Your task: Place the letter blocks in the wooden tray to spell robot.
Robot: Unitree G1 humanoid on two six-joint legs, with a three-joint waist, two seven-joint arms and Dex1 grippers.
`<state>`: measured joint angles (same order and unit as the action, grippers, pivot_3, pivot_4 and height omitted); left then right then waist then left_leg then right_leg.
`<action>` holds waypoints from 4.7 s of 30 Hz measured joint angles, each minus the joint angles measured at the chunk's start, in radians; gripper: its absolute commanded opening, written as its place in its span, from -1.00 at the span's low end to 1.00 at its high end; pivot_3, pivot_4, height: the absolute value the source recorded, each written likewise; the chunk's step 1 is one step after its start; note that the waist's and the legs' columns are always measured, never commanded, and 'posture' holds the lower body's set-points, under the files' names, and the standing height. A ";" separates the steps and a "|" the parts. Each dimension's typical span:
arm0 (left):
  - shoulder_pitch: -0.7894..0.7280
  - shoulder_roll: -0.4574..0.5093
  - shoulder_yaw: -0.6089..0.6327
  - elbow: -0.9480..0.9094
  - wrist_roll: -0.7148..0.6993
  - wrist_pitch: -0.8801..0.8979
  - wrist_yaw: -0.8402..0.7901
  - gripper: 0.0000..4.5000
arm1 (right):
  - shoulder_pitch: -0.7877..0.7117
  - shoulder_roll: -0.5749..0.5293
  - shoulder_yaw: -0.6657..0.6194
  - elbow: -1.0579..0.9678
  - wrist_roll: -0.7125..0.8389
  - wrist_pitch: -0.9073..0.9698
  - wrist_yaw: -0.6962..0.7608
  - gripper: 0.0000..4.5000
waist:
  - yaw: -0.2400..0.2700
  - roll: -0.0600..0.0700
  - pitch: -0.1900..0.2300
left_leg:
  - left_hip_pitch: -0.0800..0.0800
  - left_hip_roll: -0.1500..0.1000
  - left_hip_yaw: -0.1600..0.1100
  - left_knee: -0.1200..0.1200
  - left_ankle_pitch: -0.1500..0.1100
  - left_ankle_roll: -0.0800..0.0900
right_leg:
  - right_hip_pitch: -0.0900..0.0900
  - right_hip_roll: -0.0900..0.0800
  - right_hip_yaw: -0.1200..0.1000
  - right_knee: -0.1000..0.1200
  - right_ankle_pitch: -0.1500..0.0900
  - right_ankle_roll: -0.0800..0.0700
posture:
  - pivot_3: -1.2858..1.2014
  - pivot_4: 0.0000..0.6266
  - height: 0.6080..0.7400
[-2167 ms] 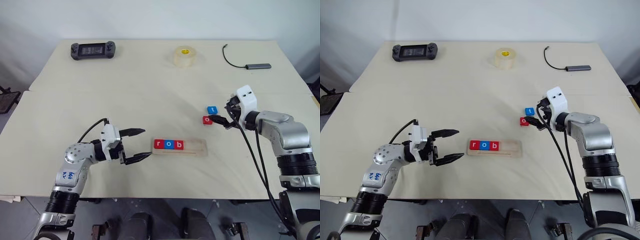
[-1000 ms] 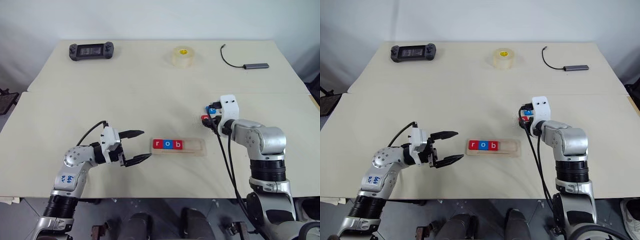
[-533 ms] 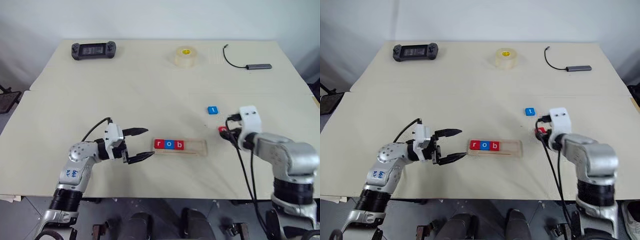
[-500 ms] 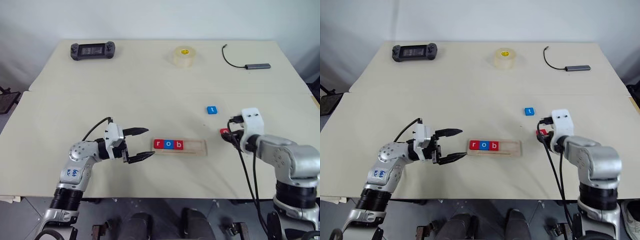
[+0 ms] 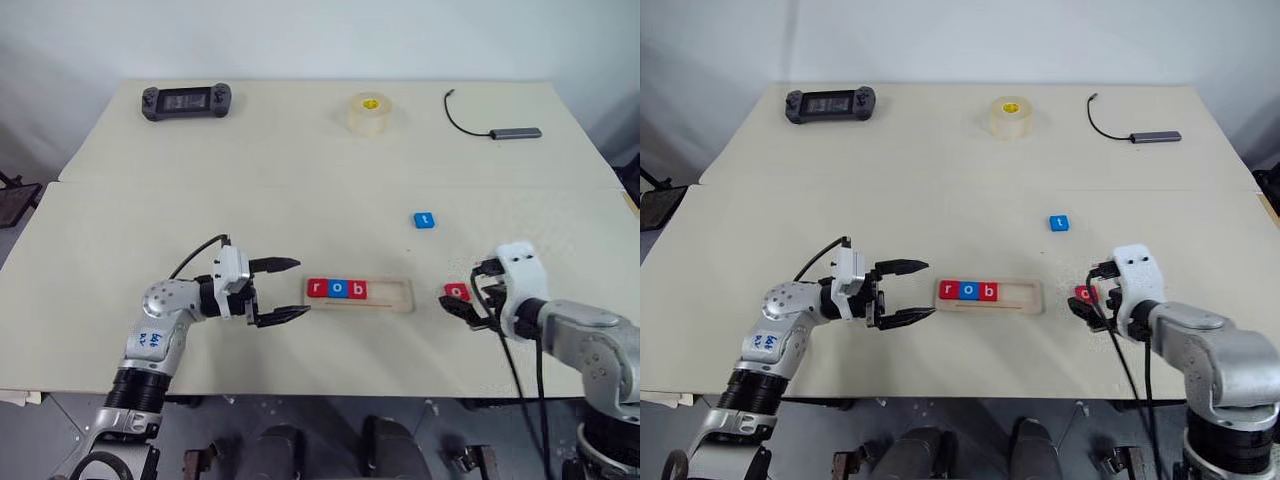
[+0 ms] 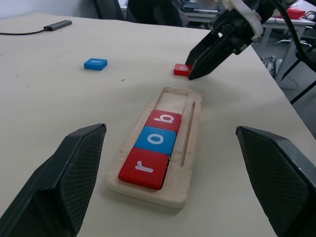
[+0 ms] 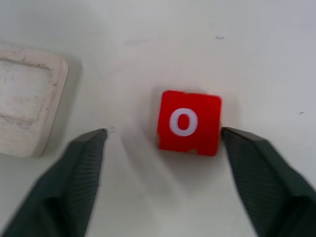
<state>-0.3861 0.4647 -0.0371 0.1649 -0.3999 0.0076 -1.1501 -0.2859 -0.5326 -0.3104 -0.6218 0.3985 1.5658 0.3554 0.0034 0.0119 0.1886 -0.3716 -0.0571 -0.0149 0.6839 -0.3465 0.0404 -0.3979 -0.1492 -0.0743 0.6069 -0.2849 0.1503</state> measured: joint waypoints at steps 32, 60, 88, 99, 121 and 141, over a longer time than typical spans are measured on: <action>0.078 0.021 0.028 -0.157 -0.007 0.045 0.071 1.00 | -0.339 -0.392 0.474 1.118 -0.285 -1.530 1.095 -0.35 | -0.003 0.000 0.002 | 0.000 0.002 -0.001 0.000 0.000 0.001 | 0.005 0.000 -0.004 -0.010 0.002 0.003 | 0.03 -0.52 1.00; 0.114 0.012 0.031 -0.196 -0.007 0.046 0.114 1.00 | -0.455 -0.199 0.658 0.695 -0.286 -1.040 0.968 -0.35 | 0.009 0.000 0.002 | -0.001 0.001 -0.002 0.001 -0.001 -0.001 | 0.004 0.000 -0.004 -0.008 0.002 0.003 | 0.03 -0.52 1.00; 0.105 0.017 0.030 -0.189 -0.009 0.047 0.101 1.00 | -0.201 -0.321 0.422 0.543 -0.188 -1.035 0.871 -0.17 | 0.015 0.000 0.002 | 0.000 0.002 -0.001 0.001 -0.001 -0.001 | 0.004 0.001 -0.004 -0.008 0.002 0.003 | 0.03 -0.52 1.00; 0.077 0.017 0.029 -0.174 -0.009 0.047 0.087 1.00 | -0.222 -0.272 0.519 0.528 -0.199 -0.946 0.810 -0.98 | 0.019 0.000 0.002 | 0.000 0.001 -0.001 0.001 -0.001 -0.001 | 0.004 0.000 -0.004 -0.008 0.002 0.003 | 0.03 -0.52 1.00; 0.084 0.017 0.027 -0.170 -0.009 0.047 0.094 1.00 | -0.067 -0.311 0.324 0.425 -0.111 -0.937 0.760 -0.61 | 0.025 0.000 0.002 | 0.000 0.001 -0.002 0.001 -0.001 -0.001 | 0.005 0.000 -0.005 -0.008 0.002 0.003 | 0.03 -0.52 1.00; 0.040 0.016 0.040 -0.076 -0.009 0.044 0.067 1.00 | 0.378 0.017 -0.159 0.467 -0.014 -1.459 0.479 0.99 | 0.014 0.000 0.001 | 0.004 0.001 0.003 0.001 0.000 0.000 | 0.004 0.001 0.001 -0.003 0.002 0.003 | 0.03 -0.52 1.00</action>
<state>-0.3463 0.4804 0.0024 0.0889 -0.4093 0.0515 -1.0826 0.0916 -0.5152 -0.4695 -0.1544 0.3846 0.1066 0.8340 0.0177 0.0116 0.1891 -0.3674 -0.0556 -0.0122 0.6847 -0.3461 0.0402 -0.3934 -0.1484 -0.0730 0.6038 -0.2831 0.1536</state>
